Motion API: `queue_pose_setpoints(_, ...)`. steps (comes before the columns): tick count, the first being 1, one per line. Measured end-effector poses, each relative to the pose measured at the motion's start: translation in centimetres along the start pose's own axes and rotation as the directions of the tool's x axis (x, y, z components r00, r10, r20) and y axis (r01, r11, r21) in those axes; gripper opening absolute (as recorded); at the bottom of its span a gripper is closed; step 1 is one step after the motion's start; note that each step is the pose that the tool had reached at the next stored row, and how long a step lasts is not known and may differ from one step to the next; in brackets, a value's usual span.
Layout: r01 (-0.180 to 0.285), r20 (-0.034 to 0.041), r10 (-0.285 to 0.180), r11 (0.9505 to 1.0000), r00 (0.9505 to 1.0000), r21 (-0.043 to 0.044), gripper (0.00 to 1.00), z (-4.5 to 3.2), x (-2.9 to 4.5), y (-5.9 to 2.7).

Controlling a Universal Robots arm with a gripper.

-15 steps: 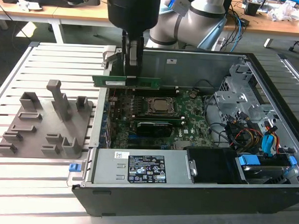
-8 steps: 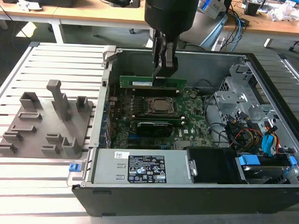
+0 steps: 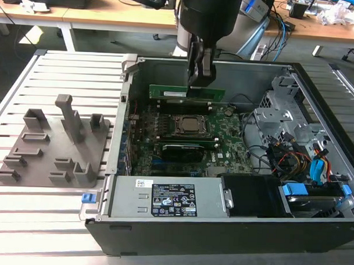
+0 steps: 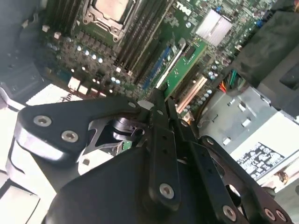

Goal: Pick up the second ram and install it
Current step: 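Pick up the second ram and move it above second insertion slot, then insert the second ram into the second slot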

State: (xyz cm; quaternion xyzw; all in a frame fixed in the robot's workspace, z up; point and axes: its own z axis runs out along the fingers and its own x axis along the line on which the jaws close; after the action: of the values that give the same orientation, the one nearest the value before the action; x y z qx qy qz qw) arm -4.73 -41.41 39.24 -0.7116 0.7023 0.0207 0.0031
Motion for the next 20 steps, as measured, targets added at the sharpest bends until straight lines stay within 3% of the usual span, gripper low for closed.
queue_pose_setpoints(2,0.0,0.0002,0.0,1.0,1.0,-0.0044,0.14,0.36,-0.56,-0.44)
queue_pose_setpoints(4,-0.001,0.0003,0.001,0.9999,1.0,-0.0163,0.14,1.4,-1.27,-1.83)
queue_pose_setpoints(6,-0.002,0.0006,0.002,0.9997,1.0,-0.0229,0.14,2.04,-1.3,-2.86)
queue_pose_setpoints(8,-0.002,0.0005,0.002,0.9995,1.0,-0.031,0.14,3.12,-1.26,-4.54)
queue_pose_setpoints(10,-0.003,0.0005,0.003,0.9995,1.0,-0.0318,0.14,3.34,-1.25,-4.87)
queue_pose_setpoints(20,-0.002,0.0005,0.002,0.9995,1.0,-0.0319,0.14,3.43,-1.25,-4.92)
